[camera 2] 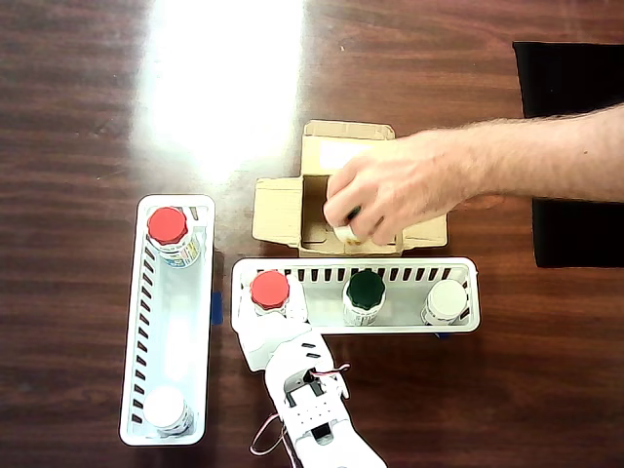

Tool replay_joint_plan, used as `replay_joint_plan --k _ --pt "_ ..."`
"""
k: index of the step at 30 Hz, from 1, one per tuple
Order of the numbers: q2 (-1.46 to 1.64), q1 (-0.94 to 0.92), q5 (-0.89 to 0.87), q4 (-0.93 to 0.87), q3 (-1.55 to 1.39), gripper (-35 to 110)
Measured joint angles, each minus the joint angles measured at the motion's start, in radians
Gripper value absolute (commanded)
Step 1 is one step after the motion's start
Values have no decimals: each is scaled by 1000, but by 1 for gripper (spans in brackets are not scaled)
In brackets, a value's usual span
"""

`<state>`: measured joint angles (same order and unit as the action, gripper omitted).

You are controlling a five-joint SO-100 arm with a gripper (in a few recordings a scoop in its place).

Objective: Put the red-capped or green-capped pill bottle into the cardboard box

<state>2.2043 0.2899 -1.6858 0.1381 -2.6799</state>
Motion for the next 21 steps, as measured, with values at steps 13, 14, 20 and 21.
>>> replay_joint_plan --k 13,14,20,21 --pt "84 28 74 -202 109 1" --pt "107 34 74 -238 120 1" --pt "213 41 94 -451 230 1" --pt "221 40 100 -488 259 1"
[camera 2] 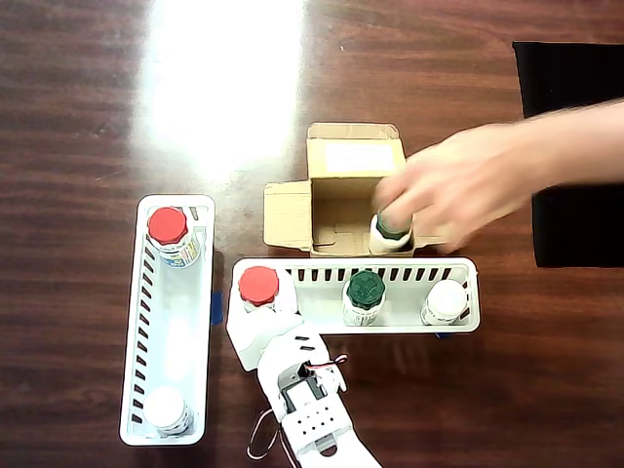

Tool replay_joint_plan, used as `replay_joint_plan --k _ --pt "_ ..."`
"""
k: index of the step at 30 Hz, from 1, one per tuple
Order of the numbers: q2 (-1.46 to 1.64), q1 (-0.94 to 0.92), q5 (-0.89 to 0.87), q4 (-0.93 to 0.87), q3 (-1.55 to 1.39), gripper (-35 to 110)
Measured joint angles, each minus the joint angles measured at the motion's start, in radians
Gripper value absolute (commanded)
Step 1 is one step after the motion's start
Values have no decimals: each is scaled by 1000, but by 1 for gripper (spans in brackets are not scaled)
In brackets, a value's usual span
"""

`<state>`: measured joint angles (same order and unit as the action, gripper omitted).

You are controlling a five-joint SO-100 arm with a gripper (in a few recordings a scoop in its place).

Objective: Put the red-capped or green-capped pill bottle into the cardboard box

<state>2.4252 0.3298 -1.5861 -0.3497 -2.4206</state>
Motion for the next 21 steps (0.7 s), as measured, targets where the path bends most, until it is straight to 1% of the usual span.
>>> replay_joint_plan --k 4,8,14,18,21 --pt "12 -20 9 -121 124 1" --pt "3 -87 9 -186 241 1" --pt "-107 -219 -20 -187 347 1" --pt "-247 -305 -32 -149 410 1" --pt "-368 -324 -32 -100 477 1"
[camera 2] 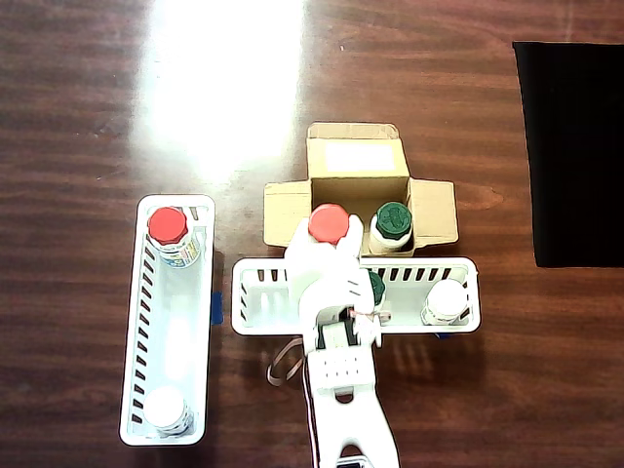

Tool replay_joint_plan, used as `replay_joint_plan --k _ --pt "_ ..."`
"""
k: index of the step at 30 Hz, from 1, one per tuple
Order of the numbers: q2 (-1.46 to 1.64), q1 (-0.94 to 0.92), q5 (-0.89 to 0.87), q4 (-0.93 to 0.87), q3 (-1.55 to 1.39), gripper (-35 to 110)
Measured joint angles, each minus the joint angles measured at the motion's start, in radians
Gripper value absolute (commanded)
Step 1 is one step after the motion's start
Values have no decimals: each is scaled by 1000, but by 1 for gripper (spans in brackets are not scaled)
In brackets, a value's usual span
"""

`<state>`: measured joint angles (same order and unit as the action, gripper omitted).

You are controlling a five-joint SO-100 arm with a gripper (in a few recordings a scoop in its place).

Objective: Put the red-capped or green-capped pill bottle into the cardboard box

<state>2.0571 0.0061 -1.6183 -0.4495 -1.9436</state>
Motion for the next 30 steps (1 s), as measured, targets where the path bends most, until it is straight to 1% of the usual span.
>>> replay_joint_plan --k 5,10,20,28,30 --pt "-196 3 8 44 129 1" --pt "-314 -6 9 101 213 1" --pt "-425 -49 -34 210 258 1" --pt "-483 -80 -37 210 258 1" --pt "-483 -83 -34 210 258 3"
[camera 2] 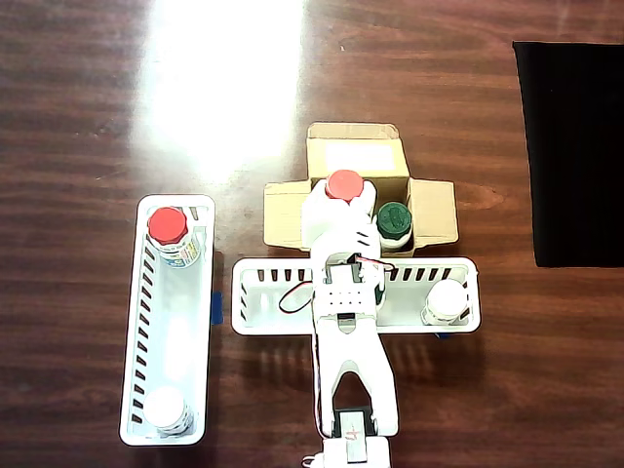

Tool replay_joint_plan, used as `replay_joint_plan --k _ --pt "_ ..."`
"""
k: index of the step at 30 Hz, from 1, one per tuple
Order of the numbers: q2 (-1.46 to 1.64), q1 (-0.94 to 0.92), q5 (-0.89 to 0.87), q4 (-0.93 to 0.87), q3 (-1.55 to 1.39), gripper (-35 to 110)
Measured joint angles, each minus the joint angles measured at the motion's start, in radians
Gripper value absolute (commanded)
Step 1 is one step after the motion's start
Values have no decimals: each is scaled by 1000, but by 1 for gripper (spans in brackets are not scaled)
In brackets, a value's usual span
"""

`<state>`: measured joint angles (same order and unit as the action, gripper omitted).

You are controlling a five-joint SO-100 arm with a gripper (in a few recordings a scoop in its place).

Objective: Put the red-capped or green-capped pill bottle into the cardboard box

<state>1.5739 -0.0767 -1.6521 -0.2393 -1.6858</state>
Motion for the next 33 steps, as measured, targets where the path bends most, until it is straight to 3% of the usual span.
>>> replay_joint_plan --k 8,12,21,30,33 --pt "0 11 -49 106 -167 43" --pt "2 14 -40 129 -196 54" --pt "55 37 -3 74 -181 55" --pt "301 58 25 -299 -140 54" --pt "425 57 15 -463 -140 41"
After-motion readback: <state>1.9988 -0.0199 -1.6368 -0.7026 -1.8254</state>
